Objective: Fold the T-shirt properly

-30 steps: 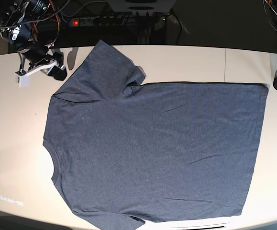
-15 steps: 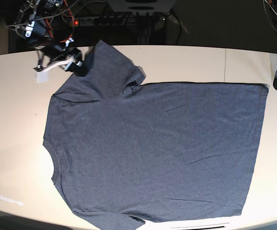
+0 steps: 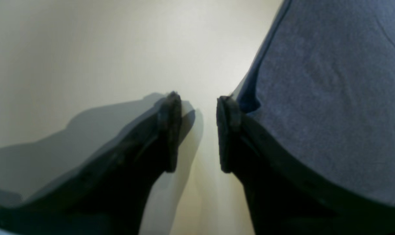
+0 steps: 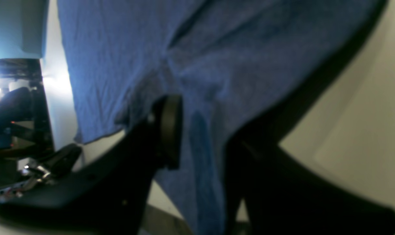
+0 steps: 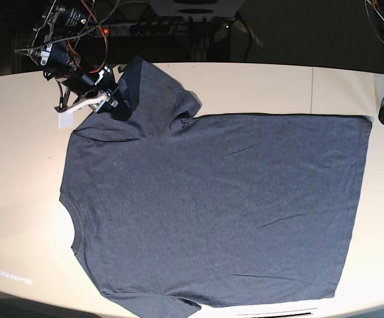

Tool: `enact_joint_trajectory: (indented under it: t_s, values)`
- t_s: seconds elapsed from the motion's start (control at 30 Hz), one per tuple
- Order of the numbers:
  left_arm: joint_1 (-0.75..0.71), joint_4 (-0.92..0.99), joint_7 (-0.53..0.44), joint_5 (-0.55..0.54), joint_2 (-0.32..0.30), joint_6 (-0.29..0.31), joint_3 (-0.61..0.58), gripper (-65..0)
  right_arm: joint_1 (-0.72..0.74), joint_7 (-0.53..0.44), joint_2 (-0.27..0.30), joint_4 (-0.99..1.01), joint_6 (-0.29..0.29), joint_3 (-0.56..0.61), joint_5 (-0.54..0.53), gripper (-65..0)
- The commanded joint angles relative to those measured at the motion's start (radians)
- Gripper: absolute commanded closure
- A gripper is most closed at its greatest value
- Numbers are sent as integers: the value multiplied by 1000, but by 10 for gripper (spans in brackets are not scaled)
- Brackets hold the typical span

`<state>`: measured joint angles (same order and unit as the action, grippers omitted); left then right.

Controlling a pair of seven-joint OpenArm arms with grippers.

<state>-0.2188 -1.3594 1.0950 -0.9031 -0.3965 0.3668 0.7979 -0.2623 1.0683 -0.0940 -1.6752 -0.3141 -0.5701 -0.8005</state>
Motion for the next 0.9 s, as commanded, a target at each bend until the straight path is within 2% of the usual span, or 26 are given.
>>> enact_joint_trajectory:
  t_s: [0.0, 0.1, 0.2, 0.33, 0.57, 0.77, 0.87]
  values:
    - [3, -13, 2, 2, -19, 26, 3, -225, 2, 6, 6, -6, 30, 0, 12, -130]
    - [3, -13, 1, 2, -19, 26, 4, -225, 4, 6, 6, -6, 29, 0, 16, 0]
    - [3, -13, -4, 2, -19, 26, 3, -225, 4, 6, 6, -6, 26, 0, 16, 0]
    - [3, -13, -70, 2, -19, 26, 4, -226, 4, 11, 6, -6, 14, 0, 16, 0]
    - [3, -13, -86, -4, -19, 26, 3, -226, 4, 17, 14, -6, 14, 1, 16, 0]
    - [3, -13, -240, 113, -19, 26, 3, -225, 4, 17, 14, -6, 14, 1, 16, 0]
    - [3, -13, -261, 86, -19, 26, 3, -225, 4, 17, 14, -6, 14, 1, 16, 0]
